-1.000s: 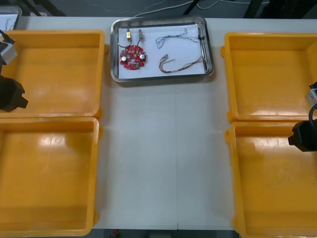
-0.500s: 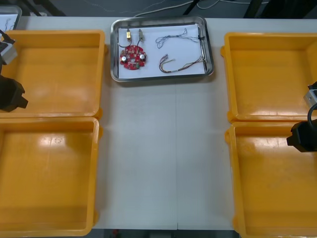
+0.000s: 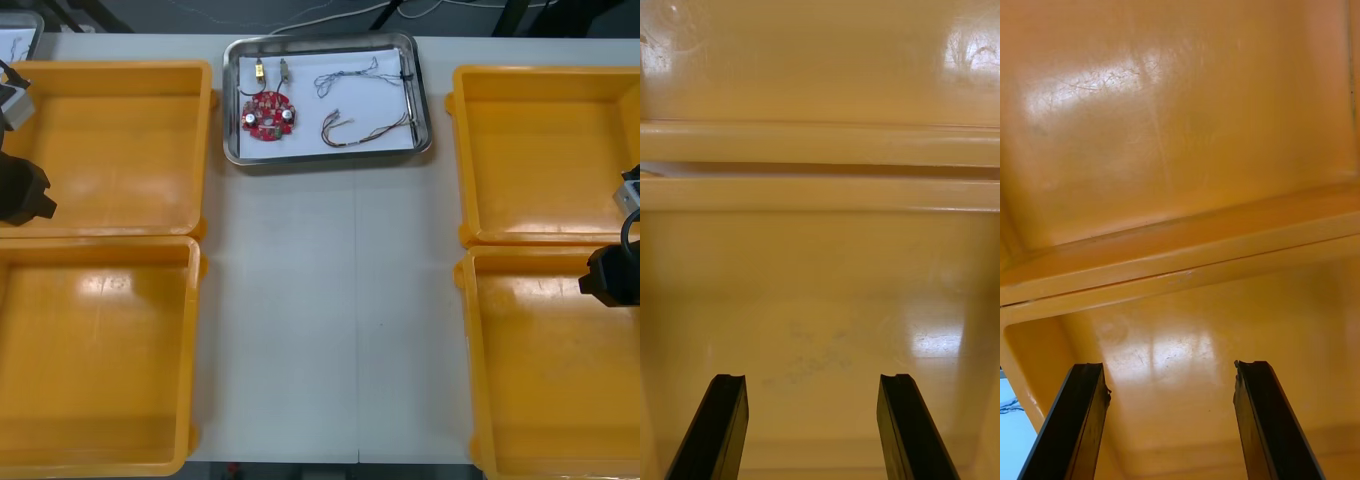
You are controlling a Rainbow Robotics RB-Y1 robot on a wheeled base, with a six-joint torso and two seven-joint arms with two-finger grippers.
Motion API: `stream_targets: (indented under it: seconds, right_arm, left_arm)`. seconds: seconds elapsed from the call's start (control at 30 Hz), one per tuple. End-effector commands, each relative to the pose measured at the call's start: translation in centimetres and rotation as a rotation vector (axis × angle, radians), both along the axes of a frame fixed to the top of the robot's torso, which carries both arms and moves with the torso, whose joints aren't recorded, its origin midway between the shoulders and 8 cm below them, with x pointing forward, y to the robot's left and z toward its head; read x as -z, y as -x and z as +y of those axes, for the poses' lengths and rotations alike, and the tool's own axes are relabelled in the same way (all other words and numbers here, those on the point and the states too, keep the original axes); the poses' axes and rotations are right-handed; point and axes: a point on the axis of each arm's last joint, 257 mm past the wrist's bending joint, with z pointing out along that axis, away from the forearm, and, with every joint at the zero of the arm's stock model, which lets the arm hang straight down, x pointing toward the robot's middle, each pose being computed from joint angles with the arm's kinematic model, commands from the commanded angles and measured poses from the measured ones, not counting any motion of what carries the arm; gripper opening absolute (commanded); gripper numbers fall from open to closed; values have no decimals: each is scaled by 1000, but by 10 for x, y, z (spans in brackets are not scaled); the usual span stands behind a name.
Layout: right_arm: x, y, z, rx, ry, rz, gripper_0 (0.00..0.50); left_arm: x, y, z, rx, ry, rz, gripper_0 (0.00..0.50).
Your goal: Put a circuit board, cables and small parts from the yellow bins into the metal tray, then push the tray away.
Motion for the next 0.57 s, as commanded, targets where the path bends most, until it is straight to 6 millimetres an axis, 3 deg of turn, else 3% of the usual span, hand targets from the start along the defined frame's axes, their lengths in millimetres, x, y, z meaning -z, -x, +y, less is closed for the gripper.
stream_targets:
  seconds: [0.03,0.57]
  right_arm:
    - [-8,1,-1,13,-10,-32,500]
    - [-8,1,-1,13,-10,-32,500]
  left_arm:
    - [-11,4,8,41,-46,-20,500]
    - [-11,4,8,41,-46,-20,500]
